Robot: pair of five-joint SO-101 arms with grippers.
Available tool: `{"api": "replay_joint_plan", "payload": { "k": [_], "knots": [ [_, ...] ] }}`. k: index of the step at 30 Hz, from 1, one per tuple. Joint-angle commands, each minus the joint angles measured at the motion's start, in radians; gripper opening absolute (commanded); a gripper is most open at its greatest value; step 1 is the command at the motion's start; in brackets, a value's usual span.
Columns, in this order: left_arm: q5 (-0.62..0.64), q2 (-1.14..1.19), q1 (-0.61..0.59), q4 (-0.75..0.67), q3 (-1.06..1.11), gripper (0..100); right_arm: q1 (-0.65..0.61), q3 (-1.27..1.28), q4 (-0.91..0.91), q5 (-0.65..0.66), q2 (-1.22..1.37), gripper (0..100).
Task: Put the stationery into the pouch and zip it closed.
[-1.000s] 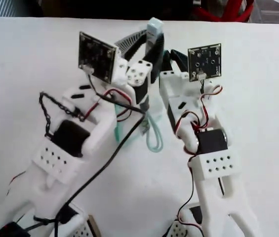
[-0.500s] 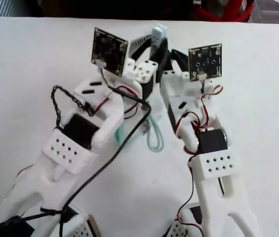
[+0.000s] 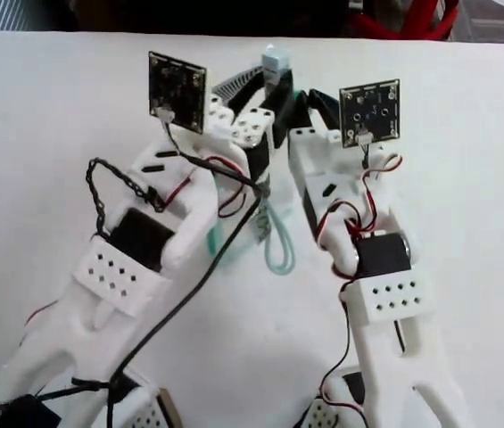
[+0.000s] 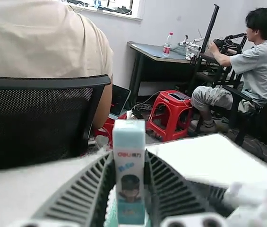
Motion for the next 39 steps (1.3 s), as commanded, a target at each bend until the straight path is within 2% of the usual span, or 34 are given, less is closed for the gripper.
{"api": "replay_joint_plan", "payload": {
  "k": [1, 6, 14, 17, 20, 22, 33, 39],
  "knots": [
    [0.006, 0.013, -0.024, 0.008, 0.061, 3, 0.008, 0.075, 0.004, 0.005, 0.015, 3.0],
    [0.011, 0.013, -0.024, 0.06, 0.057, 3, 0.01, 0.075, 0.004, 0.005, 0.015, 3.0],
    [0.012, 0.015, 0.004, 0.06, 0.055, 3, 0.012, 0.075, 0.004, 0.005, 0.015, 3.0],
    [0.025, 0.01, 0.01, 0.098, 0.054, 10, 0.012, 0.075, 0.004, 0.005, 0.015, 3.0],
    [0.149, -0.036, 0.007, 0.181, 0.054, 17, 0.012, 0.075, 0.004, 0.005, 0.015, 3.0],
    [0.172, -0.088, 0.004, 0.219, 0.052, 19, 0.008, 0.075, 0.004, 0.005, 0.015, 3.0],
    [-0.11, -0.414, 0.002, 0.356, 0.063, 19, 0.008, 0.075, 0.004, 0.005, 0.016, 3.0],
    [-0.206, -0.556, 0.002, 0.589, 0.063, 19, 0.01, 0.075, 0.004, 0.005, 0.021, 3.0]
  ]
}}
